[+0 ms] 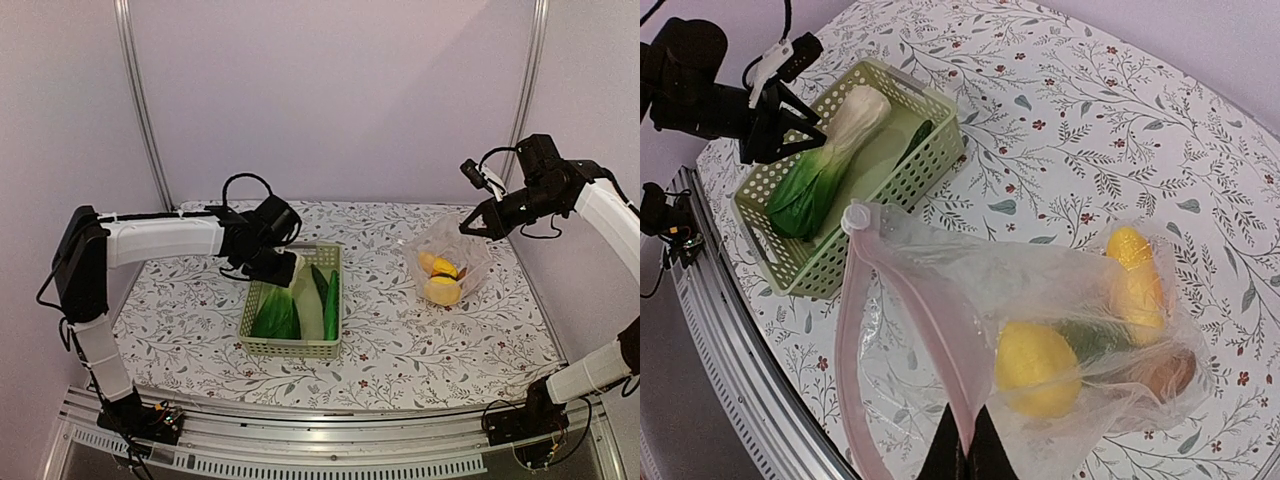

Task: Place the food in the zip-top bag and seal the zipper
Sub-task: Adjust the fake vegetable in the bin, then pick up the fake vegetable from the bin.

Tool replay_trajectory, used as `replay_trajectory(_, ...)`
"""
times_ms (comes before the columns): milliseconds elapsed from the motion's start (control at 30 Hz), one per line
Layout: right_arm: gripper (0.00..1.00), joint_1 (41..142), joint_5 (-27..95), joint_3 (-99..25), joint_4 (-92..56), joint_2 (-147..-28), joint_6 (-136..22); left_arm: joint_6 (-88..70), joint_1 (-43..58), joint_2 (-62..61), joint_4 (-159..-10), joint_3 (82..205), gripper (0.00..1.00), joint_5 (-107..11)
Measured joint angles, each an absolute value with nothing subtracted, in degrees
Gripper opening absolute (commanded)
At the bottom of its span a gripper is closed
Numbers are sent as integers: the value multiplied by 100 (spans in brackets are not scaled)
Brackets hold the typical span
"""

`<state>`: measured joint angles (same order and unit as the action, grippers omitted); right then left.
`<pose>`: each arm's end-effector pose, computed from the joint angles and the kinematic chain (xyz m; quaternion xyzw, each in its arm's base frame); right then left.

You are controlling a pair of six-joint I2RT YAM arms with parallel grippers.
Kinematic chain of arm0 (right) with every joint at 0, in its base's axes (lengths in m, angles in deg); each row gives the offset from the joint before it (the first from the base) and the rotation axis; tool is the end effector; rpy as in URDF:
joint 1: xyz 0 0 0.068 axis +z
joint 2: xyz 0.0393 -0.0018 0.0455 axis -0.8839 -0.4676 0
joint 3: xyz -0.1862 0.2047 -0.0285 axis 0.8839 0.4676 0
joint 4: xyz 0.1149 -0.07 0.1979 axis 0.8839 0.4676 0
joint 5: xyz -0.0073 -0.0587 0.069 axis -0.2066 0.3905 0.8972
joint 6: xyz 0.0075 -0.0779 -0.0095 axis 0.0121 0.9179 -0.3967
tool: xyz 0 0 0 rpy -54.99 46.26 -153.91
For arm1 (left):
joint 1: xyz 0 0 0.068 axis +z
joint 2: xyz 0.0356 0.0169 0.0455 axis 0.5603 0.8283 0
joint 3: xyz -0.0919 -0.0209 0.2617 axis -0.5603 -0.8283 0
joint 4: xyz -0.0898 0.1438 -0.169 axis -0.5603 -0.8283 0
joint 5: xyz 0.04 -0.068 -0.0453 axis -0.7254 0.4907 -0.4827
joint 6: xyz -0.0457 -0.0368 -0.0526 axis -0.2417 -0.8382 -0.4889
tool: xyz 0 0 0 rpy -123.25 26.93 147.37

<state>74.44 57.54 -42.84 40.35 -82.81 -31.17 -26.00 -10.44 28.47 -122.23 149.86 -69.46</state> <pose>0.2378 0.0880 0.3466 -0.3286 0.8588 0.2397 0.3114 0.2811 -0.2544 0.2066 0.1078 0.9580 -0.0517 0.2606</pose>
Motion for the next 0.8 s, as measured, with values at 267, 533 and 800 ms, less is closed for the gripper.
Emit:
replay_trajectory(267,0,7444,5754,-4284,4035,-8239,-3115,-2550,-1076,2873,-12415,15557,56,-6913)
replay_trajectory(533,0,7444,5754,-4277,4031,-8239,-3115,-2723,-1136,2856,-12092,15668,46,-6028)
replay_trajectory(800,0,7444,5757,-4190,4005,-8226,-3102,-2895,-1184,3284,-11970,15883,39,-5562)
